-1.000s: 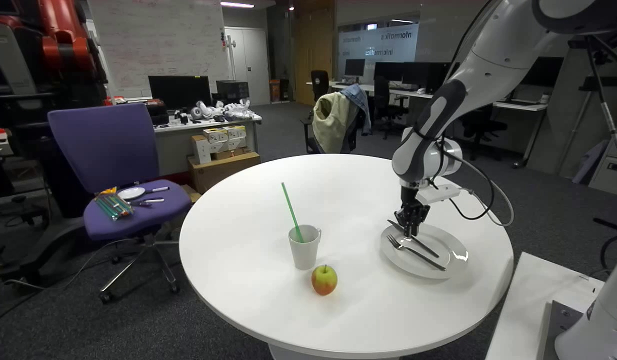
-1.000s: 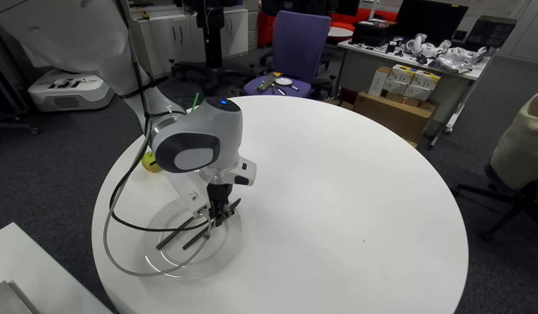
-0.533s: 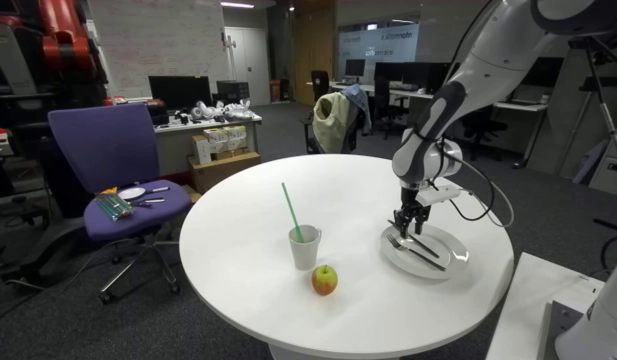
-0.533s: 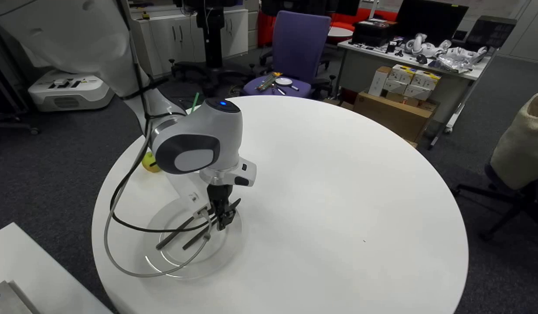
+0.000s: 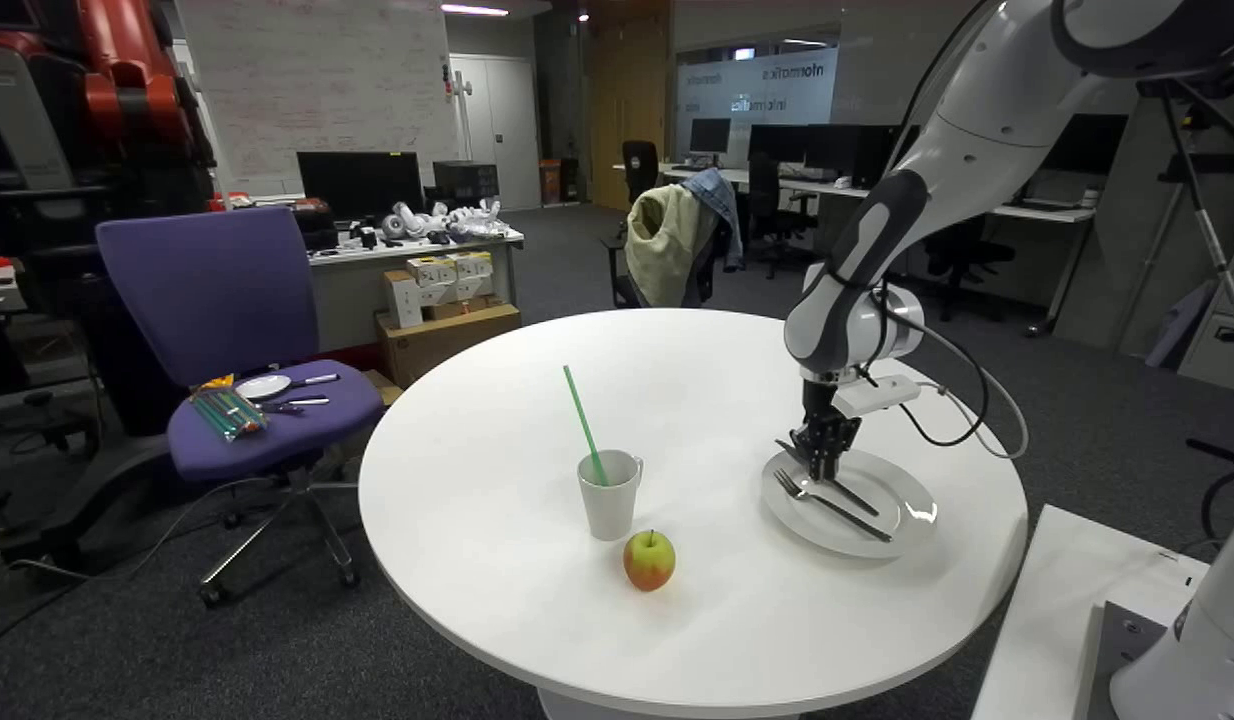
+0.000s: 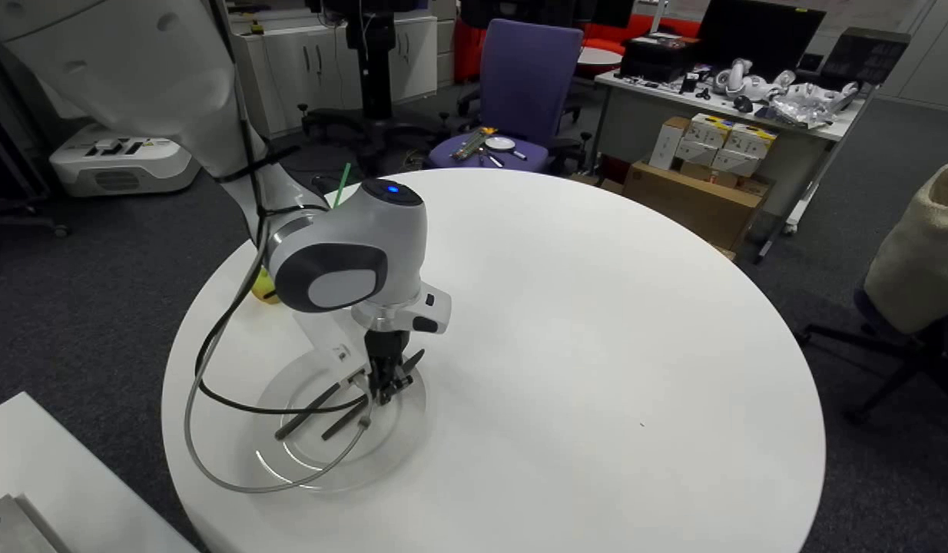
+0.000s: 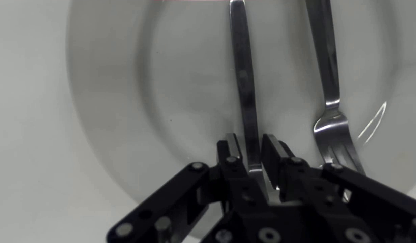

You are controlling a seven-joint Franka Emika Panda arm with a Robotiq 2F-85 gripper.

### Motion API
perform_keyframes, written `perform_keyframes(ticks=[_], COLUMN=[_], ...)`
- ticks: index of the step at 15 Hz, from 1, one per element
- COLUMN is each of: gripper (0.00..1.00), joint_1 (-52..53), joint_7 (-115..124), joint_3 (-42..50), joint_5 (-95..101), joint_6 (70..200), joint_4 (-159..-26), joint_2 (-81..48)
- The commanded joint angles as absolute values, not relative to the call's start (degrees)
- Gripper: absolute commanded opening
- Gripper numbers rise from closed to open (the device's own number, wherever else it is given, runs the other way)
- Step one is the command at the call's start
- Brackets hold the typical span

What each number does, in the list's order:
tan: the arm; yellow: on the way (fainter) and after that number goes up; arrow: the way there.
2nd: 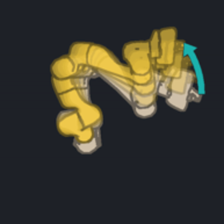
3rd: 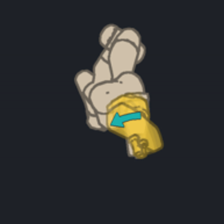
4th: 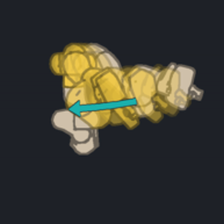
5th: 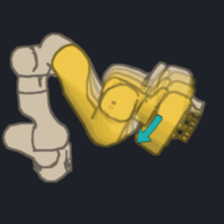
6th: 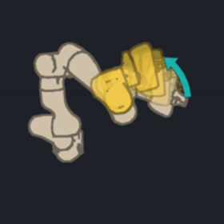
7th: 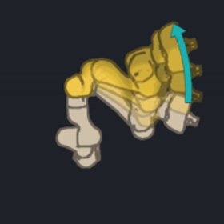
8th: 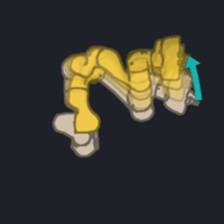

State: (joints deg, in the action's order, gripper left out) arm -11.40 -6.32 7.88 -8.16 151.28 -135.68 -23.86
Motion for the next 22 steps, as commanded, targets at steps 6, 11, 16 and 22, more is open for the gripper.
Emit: perform_keyframes(ticks=[6, 11, 16, 22], gripper=[0.03, 0.03, 0.03, 0.03], joint_1=[-12.28, -11.34, -11.30, -13.26], joint_7=[-5.42, -2.37, -3.50, -2.72], joint_3=[8.18, 13.00, 17.58, 17.90], joint_5=[-7.41, -2.39, 11.89, 19.41], joint_6=[151.65, 147.68, 129.12, 118.87], joint_4=[-135.16, -131.35, -120.92, -106.36], joint_2=[-21.79, -19.31, -20.20, -26.39])
